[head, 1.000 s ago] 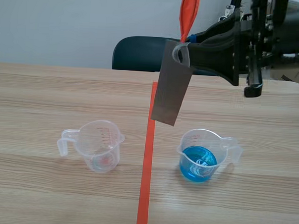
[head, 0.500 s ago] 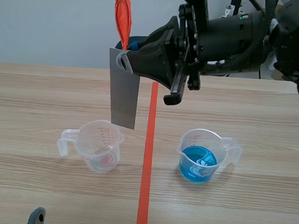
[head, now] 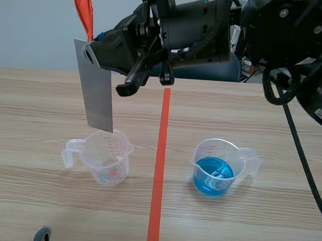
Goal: Do the redox reaction experiment. move the plate over the blue solution
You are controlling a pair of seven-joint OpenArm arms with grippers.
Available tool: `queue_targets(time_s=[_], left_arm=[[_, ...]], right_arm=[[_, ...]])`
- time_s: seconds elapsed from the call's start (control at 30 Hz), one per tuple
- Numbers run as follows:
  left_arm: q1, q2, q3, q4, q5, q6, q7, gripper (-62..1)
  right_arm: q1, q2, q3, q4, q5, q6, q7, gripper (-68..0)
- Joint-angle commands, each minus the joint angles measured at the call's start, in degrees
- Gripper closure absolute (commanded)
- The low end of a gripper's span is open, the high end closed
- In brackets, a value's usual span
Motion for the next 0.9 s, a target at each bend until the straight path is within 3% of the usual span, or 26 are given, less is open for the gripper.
queue_targets(time_s=[0.0,0.33,0.53,0.73,0.87], left_arm=[[0.0,-0.2,-0.2,1.0,-0.6,-0.4,-0.7,-62.3],[0.0,-0.7,-0.2,1.0,0.1,-0.4,0.3,-62.3],[0.0,-1.9,-0.1,1.0,0.1,-0.9,0.3,-62.3],[0.1,-6.4,1.7,1.0,0.0,-1.0,2.6,-62.3],[0.3,-9.6,2.3,1.0,0.0,-2.5,2.9,-62.3]], right_arm=[[1.3,-1.0,0.7,-2.4,-1.1,0.0,0.9,-0.6],[1.3,-7.0,0.7,-12.0,-5.1,0.7,1.1,-0.6],[1.3,-7.8,0.7,-13.0,-5.2,1.7,1.4,-0.6],[1.8,-7.8,0.8,-12.9,-5.1,1.7,1.0,-0.6],[3.3,-7.3,0.8,-12.0,-1.7,1.7,-1.3,-0.6]])
